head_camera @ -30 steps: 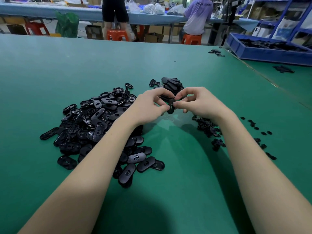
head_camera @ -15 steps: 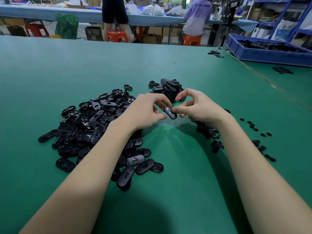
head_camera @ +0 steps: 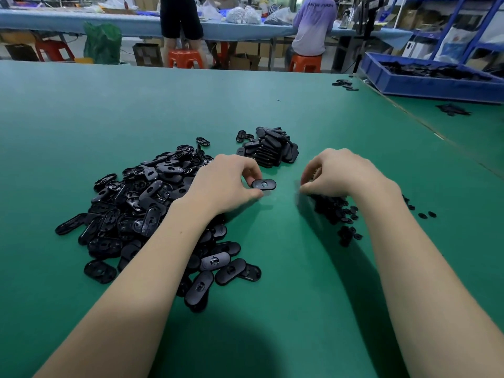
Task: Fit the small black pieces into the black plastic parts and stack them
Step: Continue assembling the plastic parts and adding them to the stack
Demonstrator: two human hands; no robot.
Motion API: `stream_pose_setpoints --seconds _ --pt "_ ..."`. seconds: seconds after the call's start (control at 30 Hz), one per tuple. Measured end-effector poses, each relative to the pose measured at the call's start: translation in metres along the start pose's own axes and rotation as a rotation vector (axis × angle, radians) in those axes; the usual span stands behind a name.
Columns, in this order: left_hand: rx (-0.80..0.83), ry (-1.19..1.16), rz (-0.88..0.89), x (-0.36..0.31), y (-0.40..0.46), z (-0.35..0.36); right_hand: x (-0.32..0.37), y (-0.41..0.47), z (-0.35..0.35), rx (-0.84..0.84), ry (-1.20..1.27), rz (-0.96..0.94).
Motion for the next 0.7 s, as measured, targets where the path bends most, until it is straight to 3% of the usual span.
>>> stream_pose_setpoints --seconds 0.2,0.7 --pt "0.016 -0.011 0.000 0.001 0.001 0.001 -0.009 -0.002 0.001 0.050 0.034 0.042" --pt "0.014 0.004 -0.004 0.002 0.001 0.001 -0.005 -0.004 0.001 -0.056 0.006 0.044"
Point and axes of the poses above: each hand's wrist, its own y-axis towards the middle knuckle, its own z-axis out of the palm, x = y × z, the point moved 4 cm from there along y, towards the middle knuckle, and after that the axes turned 2 degrees about -z, right-handed, at the moved point
